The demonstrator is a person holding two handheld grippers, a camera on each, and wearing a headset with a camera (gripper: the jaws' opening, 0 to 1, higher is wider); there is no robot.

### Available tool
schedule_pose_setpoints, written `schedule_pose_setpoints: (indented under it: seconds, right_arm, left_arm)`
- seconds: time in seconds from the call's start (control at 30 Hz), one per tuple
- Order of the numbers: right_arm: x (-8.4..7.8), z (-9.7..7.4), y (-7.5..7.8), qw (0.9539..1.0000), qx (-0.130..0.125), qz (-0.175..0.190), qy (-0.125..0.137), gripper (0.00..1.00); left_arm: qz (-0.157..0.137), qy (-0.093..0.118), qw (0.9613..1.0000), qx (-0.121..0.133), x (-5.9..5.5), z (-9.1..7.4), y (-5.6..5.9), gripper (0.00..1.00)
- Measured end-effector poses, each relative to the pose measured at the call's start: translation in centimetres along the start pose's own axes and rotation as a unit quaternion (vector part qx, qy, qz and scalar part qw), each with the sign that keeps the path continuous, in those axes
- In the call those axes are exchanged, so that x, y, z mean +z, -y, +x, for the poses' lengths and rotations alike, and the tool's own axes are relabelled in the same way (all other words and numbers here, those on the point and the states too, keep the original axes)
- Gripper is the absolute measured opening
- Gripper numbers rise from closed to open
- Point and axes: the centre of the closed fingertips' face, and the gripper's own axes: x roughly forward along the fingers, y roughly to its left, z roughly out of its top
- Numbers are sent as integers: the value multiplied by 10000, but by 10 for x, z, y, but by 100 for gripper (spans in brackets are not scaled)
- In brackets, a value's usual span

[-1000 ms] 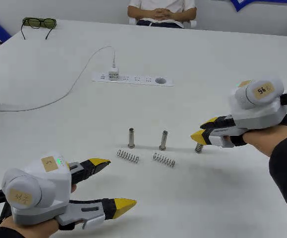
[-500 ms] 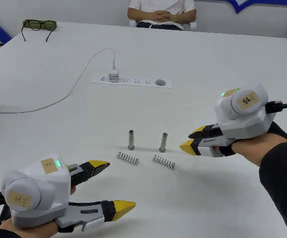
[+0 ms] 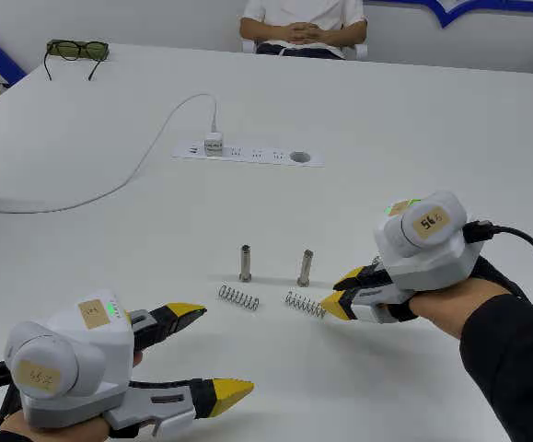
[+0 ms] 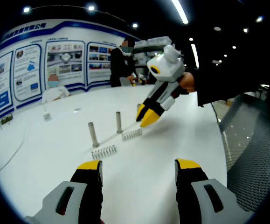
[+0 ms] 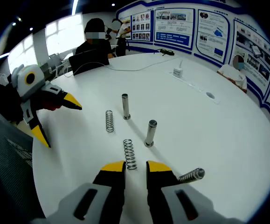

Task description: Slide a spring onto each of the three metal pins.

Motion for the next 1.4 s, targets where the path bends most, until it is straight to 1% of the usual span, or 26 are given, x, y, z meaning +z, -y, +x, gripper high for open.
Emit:
schedule_pose_setpoints:
  seconds: [0.23, 0.67, 0.93, 1.13, 1.4]
  right_arm:
    - [-4, 9, -7, 9999, 90, -4, -53, 17]
    - [-8, 17, -8, 9998, 151, -18, -128, 15]
    - [-9, 19, -10, 9998, 173, 1, -127, 14]
    - [-14, 21, -10, 9997, 165, 14, -182, 12]
    - [-12, 19, -12, 9997, 182, 27, -137, 12]
  left_arm:
    - [-4, -7, 10000, -22, 0, 2, 2, 64]
    - [-49, -9, 10000, 1, -4, 1, 0, 64]
    - [-51, -12, 10000, -3, -4, 2, 0, 63]
    - [-44, -9, 10000, 4, -2, 2, 0, 63]
    - [-14, -13, 10000, 15, -1, 1, -1, 63]
